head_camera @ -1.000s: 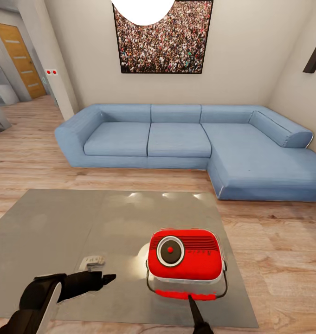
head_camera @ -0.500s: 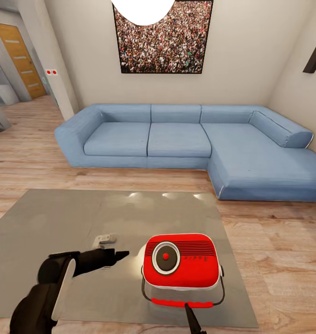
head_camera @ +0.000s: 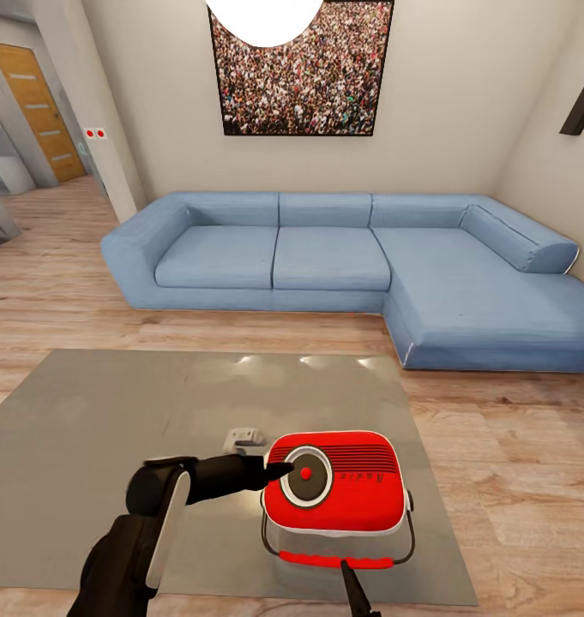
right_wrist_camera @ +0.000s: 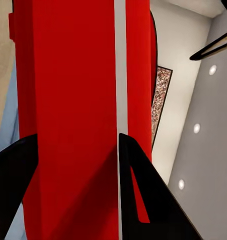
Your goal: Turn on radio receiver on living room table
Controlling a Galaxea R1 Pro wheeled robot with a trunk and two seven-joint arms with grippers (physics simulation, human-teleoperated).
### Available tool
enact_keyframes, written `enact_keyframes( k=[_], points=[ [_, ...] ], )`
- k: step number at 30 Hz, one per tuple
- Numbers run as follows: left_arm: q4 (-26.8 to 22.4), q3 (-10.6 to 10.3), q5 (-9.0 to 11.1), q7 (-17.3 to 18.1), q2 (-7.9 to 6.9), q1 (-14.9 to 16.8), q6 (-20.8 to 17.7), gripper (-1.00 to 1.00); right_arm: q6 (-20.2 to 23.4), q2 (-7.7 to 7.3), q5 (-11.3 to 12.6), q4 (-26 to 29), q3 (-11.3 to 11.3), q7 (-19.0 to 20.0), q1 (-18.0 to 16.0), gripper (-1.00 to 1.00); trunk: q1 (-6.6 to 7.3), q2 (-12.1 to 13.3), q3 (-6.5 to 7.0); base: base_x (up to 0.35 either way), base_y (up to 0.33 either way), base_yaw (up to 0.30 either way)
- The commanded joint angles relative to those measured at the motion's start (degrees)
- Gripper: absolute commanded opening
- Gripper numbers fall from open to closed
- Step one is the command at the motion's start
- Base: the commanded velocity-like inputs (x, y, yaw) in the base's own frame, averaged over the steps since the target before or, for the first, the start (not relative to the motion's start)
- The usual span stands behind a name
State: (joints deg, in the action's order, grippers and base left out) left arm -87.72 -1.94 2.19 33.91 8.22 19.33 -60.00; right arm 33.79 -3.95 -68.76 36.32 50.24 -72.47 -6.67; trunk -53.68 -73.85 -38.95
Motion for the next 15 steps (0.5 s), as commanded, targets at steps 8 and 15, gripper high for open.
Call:
enact_keyframes(
  k=[8, 15],
  points=[
    [0.0, -0.2, 0.0, 0.2, 0.51, 0.0, 0.0, -1.00, 0.1, 0.00, -0.1, 0.0, 0.0, 0.0, 0.0, -1.00, 0.00, 0.0, 0.00, 0.000, 0.000, 0.000],
    [0.0, -0.2, 0.0, 0.2, 1.11, 0.0, 0.0, -1.00, 0.1, 0.00, -0.1, 0.0, 0.0, 0.1, 0.0, -1.00, 0.00, 0.0, 0.00, 0.000, 0.000, 0.000]
  ],
)
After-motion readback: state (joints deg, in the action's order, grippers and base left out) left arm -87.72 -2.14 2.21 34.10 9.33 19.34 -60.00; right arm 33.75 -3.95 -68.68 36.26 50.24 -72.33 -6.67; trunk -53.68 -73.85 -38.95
